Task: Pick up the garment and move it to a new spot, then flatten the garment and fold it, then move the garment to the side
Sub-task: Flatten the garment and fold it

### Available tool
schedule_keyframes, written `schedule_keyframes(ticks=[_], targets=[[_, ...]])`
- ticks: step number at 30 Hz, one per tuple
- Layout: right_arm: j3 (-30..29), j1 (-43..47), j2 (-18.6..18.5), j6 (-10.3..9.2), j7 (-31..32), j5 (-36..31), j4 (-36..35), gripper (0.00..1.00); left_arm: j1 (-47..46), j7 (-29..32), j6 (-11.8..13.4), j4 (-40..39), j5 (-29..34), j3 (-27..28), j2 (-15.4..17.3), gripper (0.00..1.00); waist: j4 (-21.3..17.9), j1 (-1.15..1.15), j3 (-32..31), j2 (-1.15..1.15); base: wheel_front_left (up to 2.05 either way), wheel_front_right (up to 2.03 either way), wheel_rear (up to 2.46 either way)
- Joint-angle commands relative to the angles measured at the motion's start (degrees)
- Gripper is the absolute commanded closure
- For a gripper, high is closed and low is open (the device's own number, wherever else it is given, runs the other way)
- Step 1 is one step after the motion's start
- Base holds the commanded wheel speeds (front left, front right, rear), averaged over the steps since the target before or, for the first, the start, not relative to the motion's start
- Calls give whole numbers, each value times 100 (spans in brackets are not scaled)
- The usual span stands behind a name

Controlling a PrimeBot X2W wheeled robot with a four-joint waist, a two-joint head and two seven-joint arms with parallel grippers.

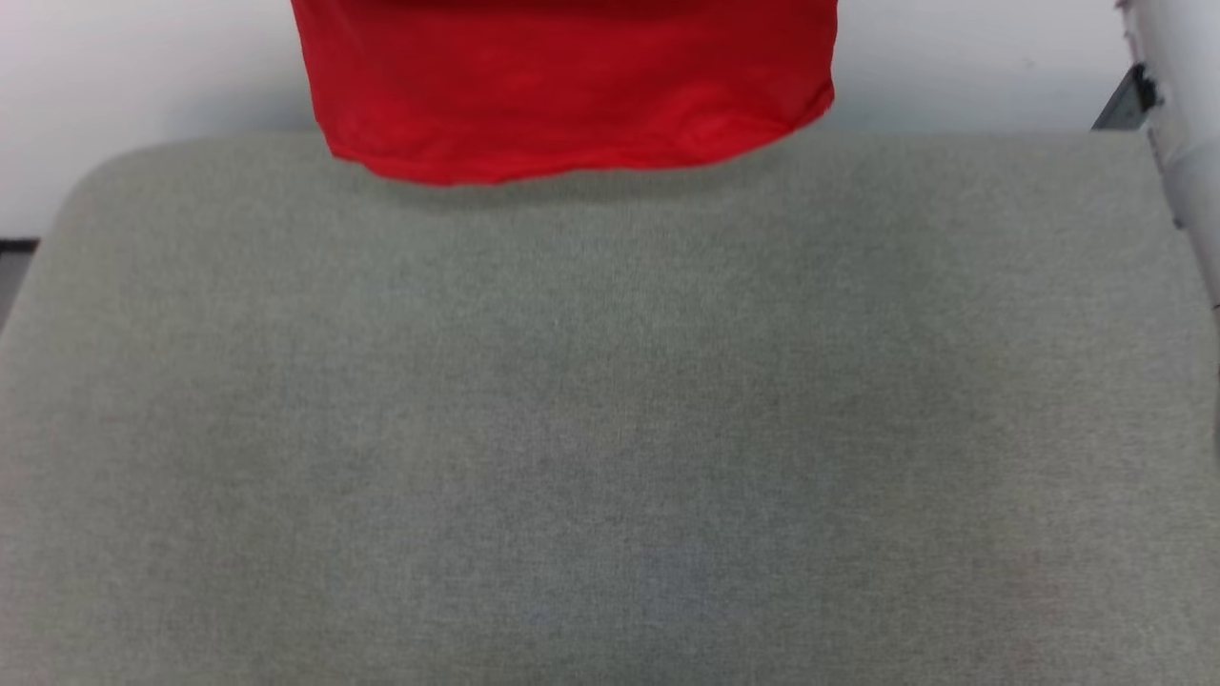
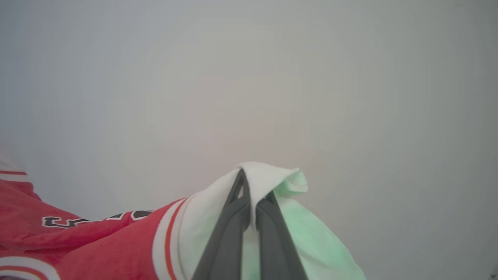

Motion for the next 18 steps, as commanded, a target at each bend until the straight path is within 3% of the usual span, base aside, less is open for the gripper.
schedule_keyframes(ticks=[1,5,12,18], targets=[[-4,-153,-29,-8,-17,-37,126,100,-107,-86,-16,66,-36,-3,-47,100,90,0,416,0,0,0,0],[-25,-502,-116,-9,-275,-327,433,100,-308,-358,-37,208,-46,-6,-116,100,166,0,907,0,0,0,0],[-146,-1080,-230,-9,-1374,-1222,855,100,-735,-1207,-38,511,81,-21,-388,100,316,0,1870,0,0,0,0],[-528,-1363,-400,-9,-1750,-2390,511,100,-1083,-2182,-44,638,21,84,-657,100,544,0,2525,0,0,0,0]])
